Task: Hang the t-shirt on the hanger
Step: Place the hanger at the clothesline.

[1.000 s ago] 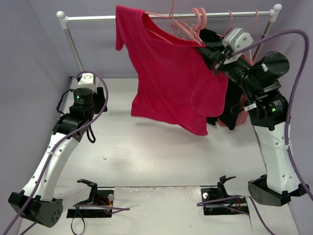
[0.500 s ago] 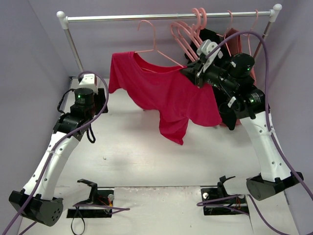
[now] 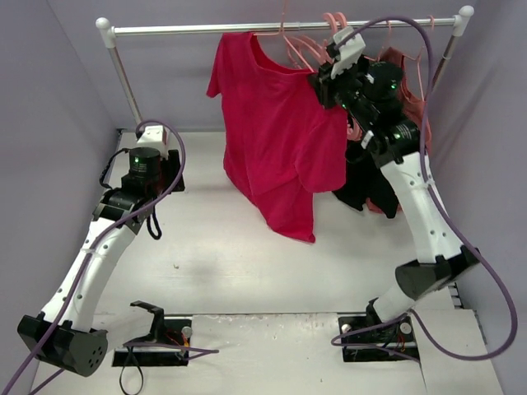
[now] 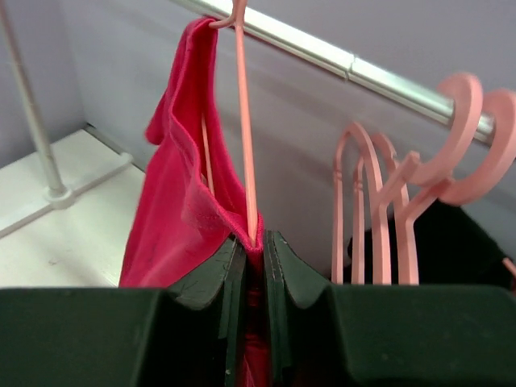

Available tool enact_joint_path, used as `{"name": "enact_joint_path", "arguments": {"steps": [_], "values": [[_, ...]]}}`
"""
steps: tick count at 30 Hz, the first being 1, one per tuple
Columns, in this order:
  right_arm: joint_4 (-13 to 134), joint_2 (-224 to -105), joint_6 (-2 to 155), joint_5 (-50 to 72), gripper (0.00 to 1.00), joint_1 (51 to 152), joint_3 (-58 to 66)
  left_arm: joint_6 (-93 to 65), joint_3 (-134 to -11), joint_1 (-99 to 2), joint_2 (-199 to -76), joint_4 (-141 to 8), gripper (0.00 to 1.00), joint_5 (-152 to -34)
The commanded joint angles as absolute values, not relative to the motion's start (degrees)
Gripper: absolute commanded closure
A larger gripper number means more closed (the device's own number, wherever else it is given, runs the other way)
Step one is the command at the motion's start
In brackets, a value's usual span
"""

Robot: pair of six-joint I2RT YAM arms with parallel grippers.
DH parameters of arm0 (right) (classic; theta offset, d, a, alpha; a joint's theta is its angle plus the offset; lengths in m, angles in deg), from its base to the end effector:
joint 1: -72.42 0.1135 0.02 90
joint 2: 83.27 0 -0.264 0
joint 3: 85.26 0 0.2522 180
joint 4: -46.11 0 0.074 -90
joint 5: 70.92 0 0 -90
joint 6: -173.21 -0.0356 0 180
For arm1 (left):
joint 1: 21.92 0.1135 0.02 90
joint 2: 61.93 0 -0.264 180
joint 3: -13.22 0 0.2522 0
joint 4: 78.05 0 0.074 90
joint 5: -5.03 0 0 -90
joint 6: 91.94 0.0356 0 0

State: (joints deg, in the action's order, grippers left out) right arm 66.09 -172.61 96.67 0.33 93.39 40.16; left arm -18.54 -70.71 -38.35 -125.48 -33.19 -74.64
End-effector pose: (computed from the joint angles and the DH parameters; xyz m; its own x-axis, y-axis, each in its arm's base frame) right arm 0.2987 0.1267 0.5559 0.3978 -0.0836 -0.9136 -0.5498 0.7755 -0.3103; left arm 0.2301 -0.0612 0.3925 -0.4157 -0.1704 -0.8934 0.0031 0.9820 -0.1888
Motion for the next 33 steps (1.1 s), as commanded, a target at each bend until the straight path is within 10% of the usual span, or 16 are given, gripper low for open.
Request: {"name": "enact_joint_path", "arguments": {"steps": [1,23,26,30,33], "values": [[58.6,-175.5,93.3,8.6,1.0,93.1,45.3,-19.0,-72.6,-37.9,-124.9,-34.8,0.46,-74.9],[60.5,-171.3,87.6,15.7,0.91,93.0,31.1,-19.7,-72.7,-37.9,-124.3,-33.0,0.46,-77.2],[58.2,-168.0,87.4,14.9,0.73,93.1,27.6,-20.0,-73.7,-37.9,-124.5,-32.1,0.46,-77.8],[55.7,-162.7,88.0,13.0,0.16,93.1,23.2,-20.0,-74.5,-37.9,-124.5,-31.2,0.45,-77.9],[53.9,-154.7,88.3,15.7,0.0,92.9,17.7,-19.6,-75.2,-37.9,-124.2,-29.0,0.45,-77.8]]}}
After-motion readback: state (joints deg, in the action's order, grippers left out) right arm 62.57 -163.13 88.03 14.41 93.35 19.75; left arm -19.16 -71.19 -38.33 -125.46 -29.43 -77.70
